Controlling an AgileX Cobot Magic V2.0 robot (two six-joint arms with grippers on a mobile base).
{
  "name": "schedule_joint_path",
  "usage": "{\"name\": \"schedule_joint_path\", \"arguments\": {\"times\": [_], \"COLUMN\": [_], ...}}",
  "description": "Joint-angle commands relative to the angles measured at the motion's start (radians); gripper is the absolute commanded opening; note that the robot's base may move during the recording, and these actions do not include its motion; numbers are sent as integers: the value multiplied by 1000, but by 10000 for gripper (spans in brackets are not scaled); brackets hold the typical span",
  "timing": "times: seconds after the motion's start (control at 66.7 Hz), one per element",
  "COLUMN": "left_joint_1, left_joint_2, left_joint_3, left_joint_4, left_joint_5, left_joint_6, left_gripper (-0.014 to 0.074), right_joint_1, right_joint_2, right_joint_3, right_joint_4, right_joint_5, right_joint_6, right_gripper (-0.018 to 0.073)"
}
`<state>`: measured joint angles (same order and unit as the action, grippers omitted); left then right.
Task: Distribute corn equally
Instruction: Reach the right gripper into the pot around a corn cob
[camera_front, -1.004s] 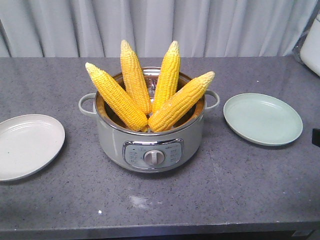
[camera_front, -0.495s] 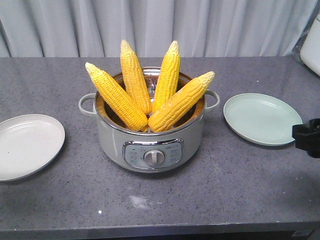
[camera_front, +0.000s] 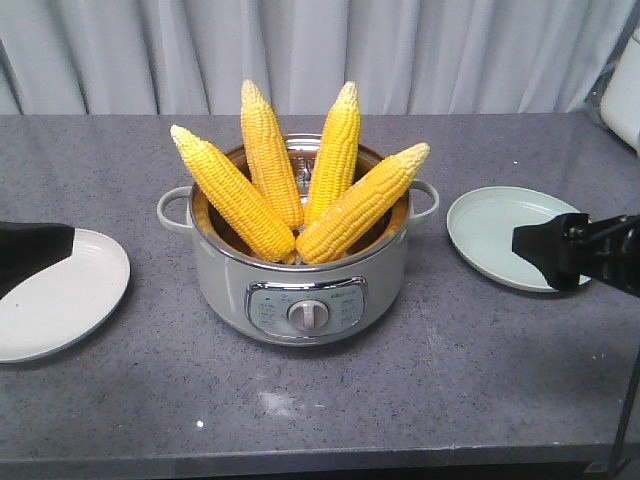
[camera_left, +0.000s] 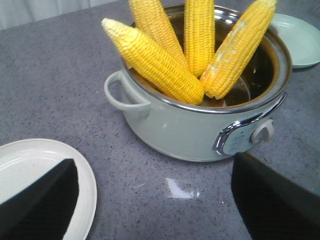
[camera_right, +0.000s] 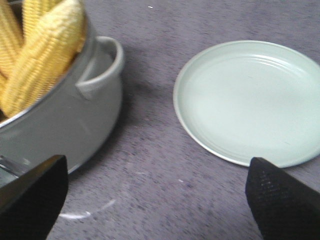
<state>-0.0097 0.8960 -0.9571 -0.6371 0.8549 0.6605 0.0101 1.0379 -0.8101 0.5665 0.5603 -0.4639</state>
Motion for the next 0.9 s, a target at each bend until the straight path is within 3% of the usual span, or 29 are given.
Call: {"name": "schedule_joint_path", "arguments": {"times": [0.0,0.12,0.225,0.48,0.69,0.884], "left_joint_1": [-1,-1,-1,-1,-1,-1], "left_joint_2": [-6,-6,-6,-6,-6,-6], "left_joint_3": [-28,-28,-28,-28,-28,-28], "left_joint_4": [-61,-61,-61,-61,-60,-60], "left_joint_5": [-44,-31,-29,-30,-30,-30], "left_joint_6": [23,23,23,23,25,25], "left_gripper": [569,569,569,569,569,569], "right_joint_1": [-4,-2,-2,22,150,184], "right_joint_2": [35,105,169,319,404,517], "right_joint_3": [-48,-117,-175,-305,-370,-477], "right_joint_4": [189,358,411,411,379,384], "right_joint_5": [-66,-20,35,104,-29,-49], "right_joint_6": [-172,-327,-366,-370,-323,-252], "right_gripper": [671,666,664,657,652,648]}}
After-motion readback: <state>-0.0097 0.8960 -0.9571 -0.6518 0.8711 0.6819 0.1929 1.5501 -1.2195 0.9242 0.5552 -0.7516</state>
